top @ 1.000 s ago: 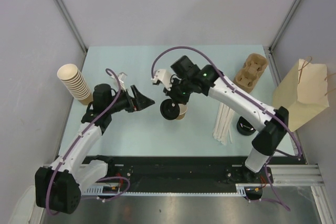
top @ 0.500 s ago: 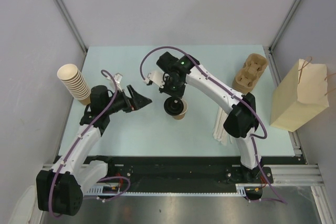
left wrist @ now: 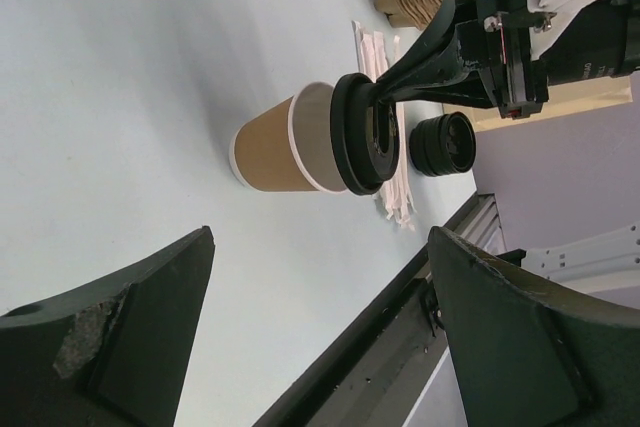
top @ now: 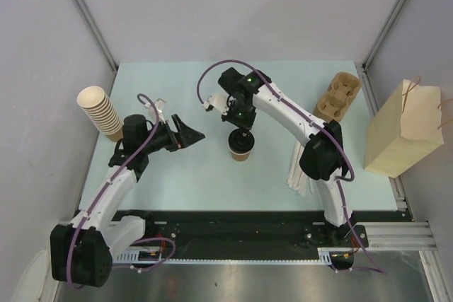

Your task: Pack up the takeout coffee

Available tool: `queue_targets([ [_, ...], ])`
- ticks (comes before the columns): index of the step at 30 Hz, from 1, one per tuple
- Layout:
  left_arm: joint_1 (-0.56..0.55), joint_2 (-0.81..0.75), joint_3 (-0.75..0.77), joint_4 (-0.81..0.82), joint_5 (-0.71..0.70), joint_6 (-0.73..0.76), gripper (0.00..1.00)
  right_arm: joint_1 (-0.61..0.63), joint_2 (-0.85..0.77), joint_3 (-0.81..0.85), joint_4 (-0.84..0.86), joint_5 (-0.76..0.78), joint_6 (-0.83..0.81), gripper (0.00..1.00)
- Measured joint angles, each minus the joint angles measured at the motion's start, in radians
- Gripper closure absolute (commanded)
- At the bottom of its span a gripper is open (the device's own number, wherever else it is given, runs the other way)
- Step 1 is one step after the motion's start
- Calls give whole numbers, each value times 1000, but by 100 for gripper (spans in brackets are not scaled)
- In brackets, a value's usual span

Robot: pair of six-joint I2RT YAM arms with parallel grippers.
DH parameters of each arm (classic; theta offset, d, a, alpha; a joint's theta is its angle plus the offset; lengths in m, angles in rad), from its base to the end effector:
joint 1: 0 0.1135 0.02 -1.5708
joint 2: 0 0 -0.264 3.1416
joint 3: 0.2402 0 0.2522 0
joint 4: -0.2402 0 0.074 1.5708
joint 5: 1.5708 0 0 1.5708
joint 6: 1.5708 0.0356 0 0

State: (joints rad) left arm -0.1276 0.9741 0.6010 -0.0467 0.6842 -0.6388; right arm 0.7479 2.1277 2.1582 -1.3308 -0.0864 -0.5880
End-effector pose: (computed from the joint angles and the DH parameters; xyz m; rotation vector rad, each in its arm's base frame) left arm 0.2098 -0.0496 0.2571 -0.0594 2.0799 -1.1614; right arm 0.3145 0.2959 0.2996 -1.7939 2.2466 0.1551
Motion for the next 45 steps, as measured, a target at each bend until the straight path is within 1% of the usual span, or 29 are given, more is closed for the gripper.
queue_targets([
  [9, 0, 21, 0, 0, 0, -1, 7, 10, 10, 0, 0, 0, 0, 100],
  [17, 8, 39, 0, 0, 0, -17, 7, 14, 47, -1, -2, 11, 0, 97],
  [28, 17, 47, 0, 0, 0, -18, 7, 16, 55, 0, -5, 24, -12, 96],
  [39, 17, 47, -21, 7, 1, -19, 7, 17, 61, 58, -4, 37, -19, 94],
  [45, 18, 47, -23, 8, 1, -19, 7, 21, 85, 59, -5, 37, -34, 93],
])
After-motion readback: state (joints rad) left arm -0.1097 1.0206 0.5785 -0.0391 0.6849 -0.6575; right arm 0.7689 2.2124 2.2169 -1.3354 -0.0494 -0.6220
